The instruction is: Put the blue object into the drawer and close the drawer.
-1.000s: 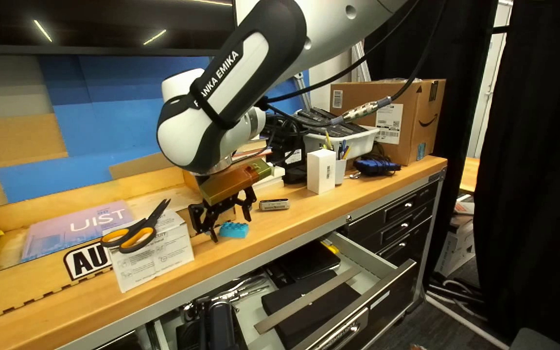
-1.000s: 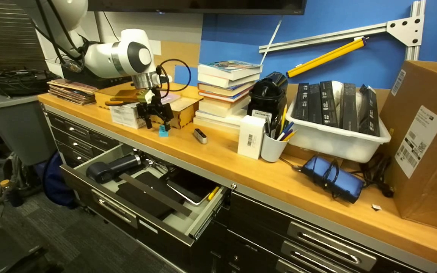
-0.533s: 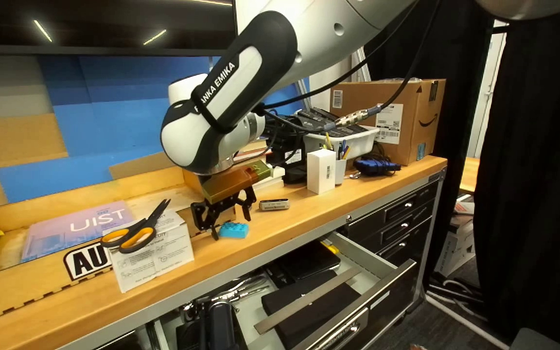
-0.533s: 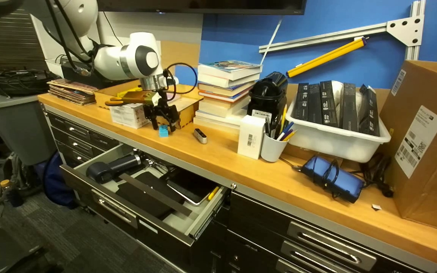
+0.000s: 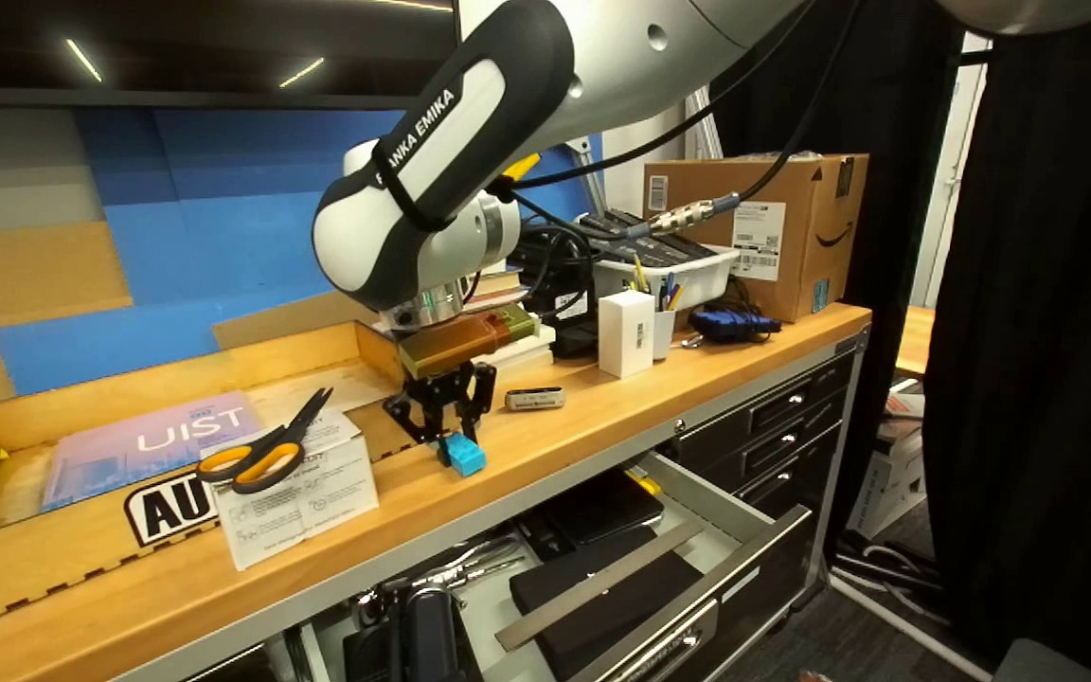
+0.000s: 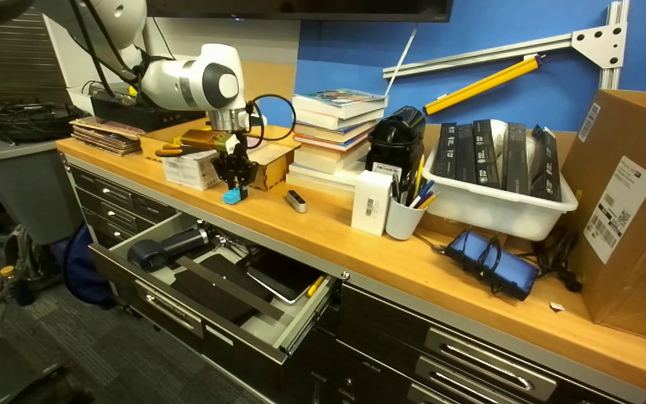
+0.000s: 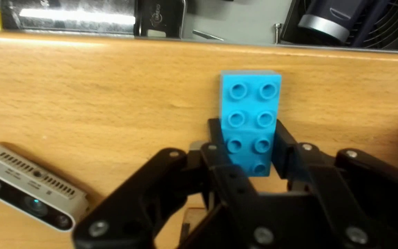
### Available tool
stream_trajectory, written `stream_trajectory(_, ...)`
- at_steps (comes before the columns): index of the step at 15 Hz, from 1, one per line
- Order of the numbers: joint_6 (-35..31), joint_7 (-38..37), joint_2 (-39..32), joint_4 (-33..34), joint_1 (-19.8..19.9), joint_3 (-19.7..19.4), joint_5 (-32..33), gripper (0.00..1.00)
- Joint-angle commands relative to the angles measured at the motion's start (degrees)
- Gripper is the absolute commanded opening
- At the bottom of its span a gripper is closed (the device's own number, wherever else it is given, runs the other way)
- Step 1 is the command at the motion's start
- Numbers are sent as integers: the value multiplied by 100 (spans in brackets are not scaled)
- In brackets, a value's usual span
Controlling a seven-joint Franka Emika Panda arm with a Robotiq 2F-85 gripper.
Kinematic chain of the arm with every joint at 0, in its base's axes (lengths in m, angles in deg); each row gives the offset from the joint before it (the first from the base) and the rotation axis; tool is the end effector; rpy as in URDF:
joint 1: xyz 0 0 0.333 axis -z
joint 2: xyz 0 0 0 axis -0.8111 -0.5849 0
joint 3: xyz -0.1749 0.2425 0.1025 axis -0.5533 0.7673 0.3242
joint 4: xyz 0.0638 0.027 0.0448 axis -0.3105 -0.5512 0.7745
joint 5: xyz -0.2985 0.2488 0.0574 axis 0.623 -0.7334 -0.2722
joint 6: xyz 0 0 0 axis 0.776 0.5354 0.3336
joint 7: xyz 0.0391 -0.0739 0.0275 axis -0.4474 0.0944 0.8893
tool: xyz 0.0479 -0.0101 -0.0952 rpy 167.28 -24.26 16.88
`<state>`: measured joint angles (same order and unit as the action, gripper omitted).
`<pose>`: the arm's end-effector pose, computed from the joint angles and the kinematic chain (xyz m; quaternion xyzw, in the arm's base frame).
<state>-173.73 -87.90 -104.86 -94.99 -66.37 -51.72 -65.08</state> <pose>0.6704 0.1712 0.2957 0.9976 0.0393 -0.0159 0.0556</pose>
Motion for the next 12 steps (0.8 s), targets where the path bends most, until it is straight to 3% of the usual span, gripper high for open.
stream_trajectory(1, 224, 56, 843, -764, 172, -95, -166, 11)
stream_trajectory(6, -66, -179, 2045, -2244, 408, -183, -188, 11)
stream_trajectory(12, -572, -699, 2459, -3568, 394, -136, 98, 11)
